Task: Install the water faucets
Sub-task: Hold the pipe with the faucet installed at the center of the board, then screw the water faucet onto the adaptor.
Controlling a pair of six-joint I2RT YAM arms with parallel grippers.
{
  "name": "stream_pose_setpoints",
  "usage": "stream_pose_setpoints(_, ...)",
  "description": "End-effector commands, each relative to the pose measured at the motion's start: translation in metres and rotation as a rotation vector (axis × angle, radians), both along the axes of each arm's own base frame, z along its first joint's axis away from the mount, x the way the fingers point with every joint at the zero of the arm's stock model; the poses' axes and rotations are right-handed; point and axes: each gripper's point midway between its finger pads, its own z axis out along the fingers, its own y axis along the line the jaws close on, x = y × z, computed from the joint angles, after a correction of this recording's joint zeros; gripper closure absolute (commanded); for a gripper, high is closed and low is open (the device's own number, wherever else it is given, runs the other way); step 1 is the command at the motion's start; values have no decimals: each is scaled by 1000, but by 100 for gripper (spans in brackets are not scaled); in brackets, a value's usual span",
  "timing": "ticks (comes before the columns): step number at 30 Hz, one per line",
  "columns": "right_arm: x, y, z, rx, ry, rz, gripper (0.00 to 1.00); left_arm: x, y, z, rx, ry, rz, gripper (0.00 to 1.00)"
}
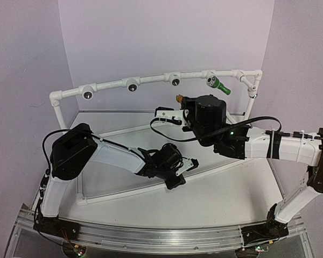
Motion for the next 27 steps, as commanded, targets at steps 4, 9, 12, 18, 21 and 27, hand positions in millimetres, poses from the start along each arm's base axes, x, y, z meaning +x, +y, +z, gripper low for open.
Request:
stream_pose_setpoints(4, -11, -7, 72, 151, -181, -4, 100, -7, 17, -43, 91, 71, -6, 100)
stream_pose_setpoints(9, -6, -1, 76, 147, -209, -14, 100, -8, 17, -40, 86, 76, -10, 100)
stream_pose_setpoints(12, -3, 3, 81, 147, -223, -26, 100, -8, 16, -37, 79, 76, -12, 100)
stream_pose_setpoints(18, 5, 5, 81, 147, -230, -40, 100, -10, 17, -35, 74, 74, -14, 100)
stream_pose_setpoints(21, 8, 5, 82, 155, -230, -48, 100, -10, 17, -35, 73, 73, -15, 100)
stream_pose_setpoints(27, 13, 5, 77, 158, -223, -54, 100, -11, 17, -34, 72, 72, -19, 100)
